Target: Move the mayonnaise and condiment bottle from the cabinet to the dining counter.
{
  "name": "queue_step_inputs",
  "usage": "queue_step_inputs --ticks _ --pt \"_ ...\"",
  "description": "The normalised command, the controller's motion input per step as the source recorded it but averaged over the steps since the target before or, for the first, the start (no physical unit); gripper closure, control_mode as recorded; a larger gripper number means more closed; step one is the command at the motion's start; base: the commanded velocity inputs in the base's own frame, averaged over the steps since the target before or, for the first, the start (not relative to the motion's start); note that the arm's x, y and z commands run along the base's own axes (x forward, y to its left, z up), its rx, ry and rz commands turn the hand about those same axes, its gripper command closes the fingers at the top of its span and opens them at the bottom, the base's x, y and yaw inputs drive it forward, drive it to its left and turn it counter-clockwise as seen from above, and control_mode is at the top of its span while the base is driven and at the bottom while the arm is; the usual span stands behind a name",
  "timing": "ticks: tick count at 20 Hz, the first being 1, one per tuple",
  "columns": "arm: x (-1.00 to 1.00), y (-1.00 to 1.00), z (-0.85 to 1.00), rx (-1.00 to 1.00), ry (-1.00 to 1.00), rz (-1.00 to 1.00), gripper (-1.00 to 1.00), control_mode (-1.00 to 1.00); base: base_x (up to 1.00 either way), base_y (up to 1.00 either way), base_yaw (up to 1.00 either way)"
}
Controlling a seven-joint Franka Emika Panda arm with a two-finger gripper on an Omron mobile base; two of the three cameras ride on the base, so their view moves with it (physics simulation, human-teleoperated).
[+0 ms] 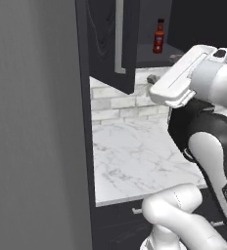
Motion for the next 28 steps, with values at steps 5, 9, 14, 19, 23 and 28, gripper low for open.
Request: queue_step_inputs --ticks 5,9,14,19,23,28 --pt "-0.51 -0.75 0.45 0.05 0.00 0.00 -1.00 -1.00 0.00 0.00 0.00" --pt "0.49 -0.44 0.36 0.08 0.00 0.00 -1.00 -1.00 0.00 0.00 0.00" --pt "0.90 -0.09 0.14 0.06 0.00 0.00 -1.00 -1.00 0.00 0.00 0.00" --pt "0.89 -0.01 0.04 0.06 0.06 0.04 -1.00 -1.00 0.00 0.00 0.00" --pt "0.79 0.00 0.01 0.07 0.11 0.12 -1.00 -1.00 0.00 0.00 0.00" --pt "0.82 0.01 0.00 0.08 0.15 0.19 -1.00 -1.00 0.00 0.00 0.00"
